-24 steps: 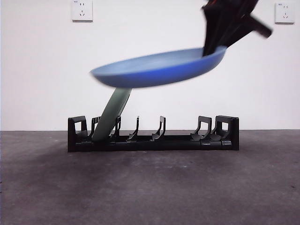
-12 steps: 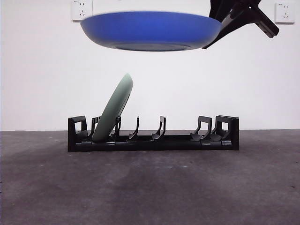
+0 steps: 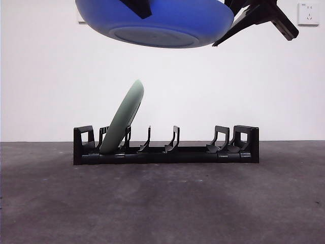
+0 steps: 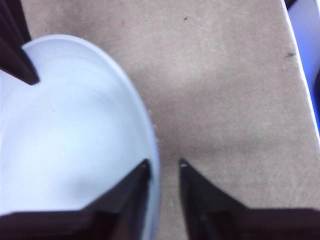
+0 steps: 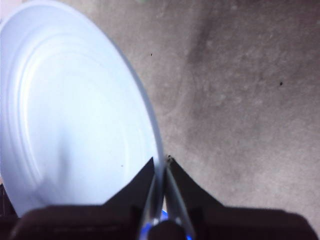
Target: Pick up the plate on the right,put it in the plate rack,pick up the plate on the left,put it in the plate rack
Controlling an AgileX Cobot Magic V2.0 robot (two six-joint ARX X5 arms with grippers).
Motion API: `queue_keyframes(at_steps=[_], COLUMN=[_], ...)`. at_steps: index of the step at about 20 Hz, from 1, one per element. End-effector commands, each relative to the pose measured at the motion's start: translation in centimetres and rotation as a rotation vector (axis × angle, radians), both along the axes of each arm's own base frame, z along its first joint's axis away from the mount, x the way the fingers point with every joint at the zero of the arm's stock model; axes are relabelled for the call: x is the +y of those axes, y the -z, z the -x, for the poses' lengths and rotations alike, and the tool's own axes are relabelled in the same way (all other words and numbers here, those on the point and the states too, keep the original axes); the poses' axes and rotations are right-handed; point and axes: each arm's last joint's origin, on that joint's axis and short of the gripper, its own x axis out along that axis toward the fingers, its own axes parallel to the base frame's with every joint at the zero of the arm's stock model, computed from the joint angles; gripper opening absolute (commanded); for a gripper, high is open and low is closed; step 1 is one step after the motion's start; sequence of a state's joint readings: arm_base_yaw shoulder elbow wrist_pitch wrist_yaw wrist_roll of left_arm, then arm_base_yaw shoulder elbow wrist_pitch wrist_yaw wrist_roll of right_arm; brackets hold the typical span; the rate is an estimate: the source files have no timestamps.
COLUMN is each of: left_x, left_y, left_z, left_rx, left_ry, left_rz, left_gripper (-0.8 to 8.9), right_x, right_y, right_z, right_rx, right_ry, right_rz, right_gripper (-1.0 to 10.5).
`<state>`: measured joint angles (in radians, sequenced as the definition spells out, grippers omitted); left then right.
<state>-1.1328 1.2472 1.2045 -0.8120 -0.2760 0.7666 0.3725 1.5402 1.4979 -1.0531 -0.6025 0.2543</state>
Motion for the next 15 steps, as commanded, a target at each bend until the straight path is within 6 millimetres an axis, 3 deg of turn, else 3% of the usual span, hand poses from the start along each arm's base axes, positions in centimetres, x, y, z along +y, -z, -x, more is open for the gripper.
queue_keyframes(at_steps=[1, 13, 15], left_x=[-0.09, -0.14, -0.28], left_y=[0.15, 0.28, 0.23], left_z=[-0.03, 0.22, 0.29], left_rx=[0.007, 0.081, 0.114], left_ry=[-0.004, 0.025, 0.053], left_rz=[0.0, 0.027, 0.055], left_gripper=[0.15, -0.08, -0.08], right_x=[0.12, 0.06, 0.05], right_y=[-0.16, -0.26, -0.69], right_z=[-0.11, -0.1, -0.1], right_rx=[0.0, -0.049, -0.071], right_ry=[-0.002, -0.038, -0.047], right_rz=[-0.017, 0.001, -0.002], right_gripper=[-0.1, 0.1, 1.7])
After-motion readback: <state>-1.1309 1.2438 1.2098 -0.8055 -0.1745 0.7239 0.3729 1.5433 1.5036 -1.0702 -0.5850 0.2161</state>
